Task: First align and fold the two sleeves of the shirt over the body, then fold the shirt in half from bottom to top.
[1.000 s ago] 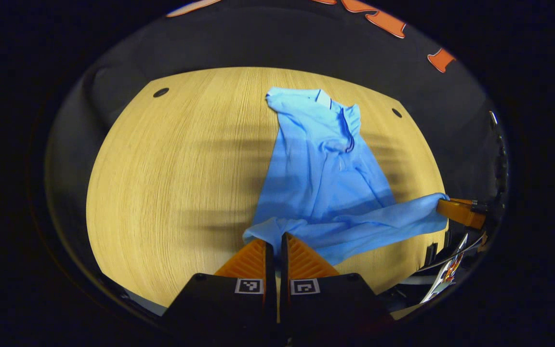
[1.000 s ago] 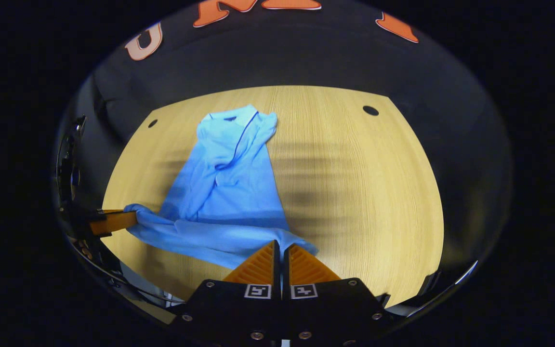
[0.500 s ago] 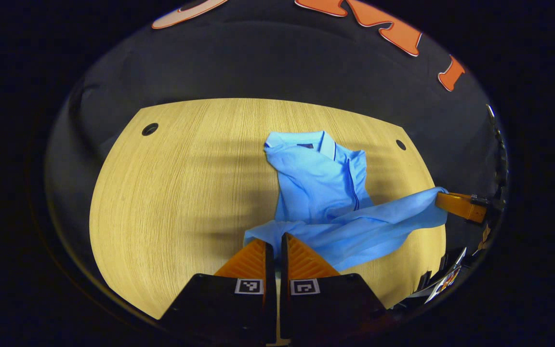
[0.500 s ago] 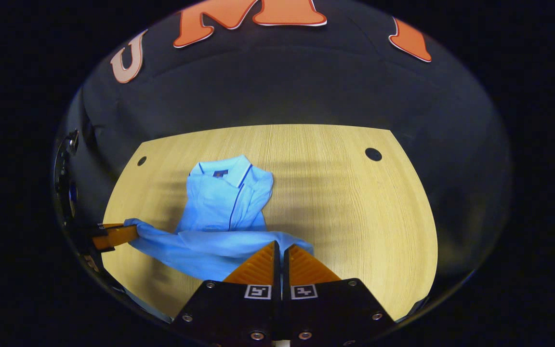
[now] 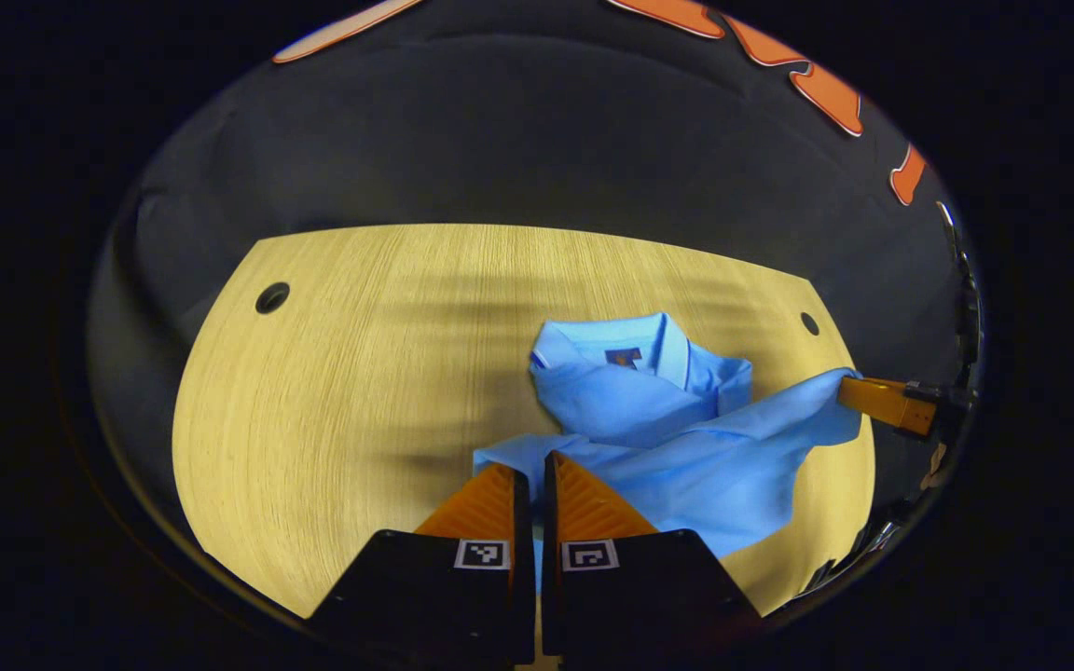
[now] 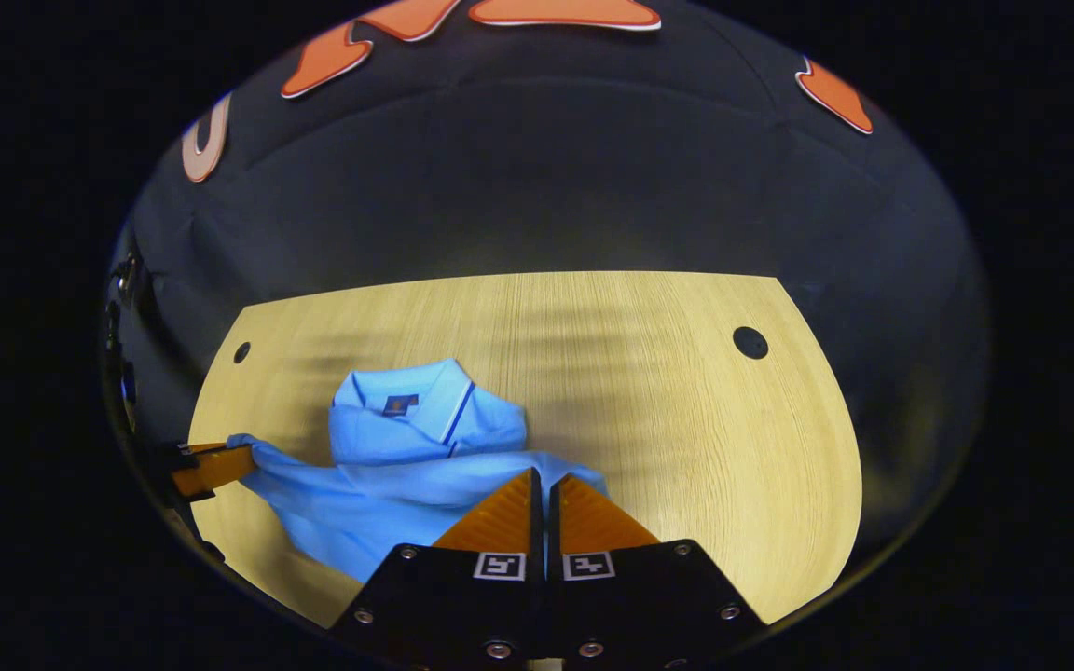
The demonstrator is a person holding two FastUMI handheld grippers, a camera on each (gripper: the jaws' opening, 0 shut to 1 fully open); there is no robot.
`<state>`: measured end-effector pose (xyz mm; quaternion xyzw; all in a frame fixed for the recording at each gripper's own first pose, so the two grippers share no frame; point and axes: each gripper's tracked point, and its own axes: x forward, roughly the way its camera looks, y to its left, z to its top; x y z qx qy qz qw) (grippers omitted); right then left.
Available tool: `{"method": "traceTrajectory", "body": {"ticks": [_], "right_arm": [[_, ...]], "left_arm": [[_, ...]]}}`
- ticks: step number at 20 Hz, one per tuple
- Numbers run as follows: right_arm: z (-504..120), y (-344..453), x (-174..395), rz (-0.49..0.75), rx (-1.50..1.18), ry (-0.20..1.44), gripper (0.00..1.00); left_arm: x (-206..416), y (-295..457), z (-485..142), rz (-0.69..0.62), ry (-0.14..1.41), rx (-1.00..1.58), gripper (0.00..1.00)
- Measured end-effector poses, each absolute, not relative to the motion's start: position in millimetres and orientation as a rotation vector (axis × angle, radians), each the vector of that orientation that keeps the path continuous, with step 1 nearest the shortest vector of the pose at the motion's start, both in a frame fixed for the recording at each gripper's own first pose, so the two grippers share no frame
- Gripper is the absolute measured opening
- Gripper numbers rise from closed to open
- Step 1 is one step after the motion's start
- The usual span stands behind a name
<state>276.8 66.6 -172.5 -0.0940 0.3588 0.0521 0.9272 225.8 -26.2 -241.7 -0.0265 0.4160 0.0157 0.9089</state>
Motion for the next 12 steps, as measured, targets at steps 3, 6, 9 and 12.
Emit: {"method": "traceTrajectory", "body": {"ticks": [3, 6, 9, 12], "right_arm": [[-189.6, 69.8, 302.9, 0.092, -0.168, 0.755, 0.00], [-213.3, 65.1, 315.3, 0.072, -0.179, 0.784, 0.01], [-233.2, 51.3, 312.6, 0.037, -0.251, 0.828, 0.26], [-227.8, 52.9, 311.6, 0.035, -0.252, 0.812, 0.67]], "left_arm": [[251.9, -17.0, -251.7, 0.051, 0.853, -0.043, 0.07], [265.8, -9.8, -268.4, 0.068, 0.866, -0.049, 0.07], [270.3, -0.6, -281.4, 0.096, 0.876, -0.027, 0.17], [276.0, 6.5, -276.9, 0.103, 0.851, -0.004, 0.62]]}}
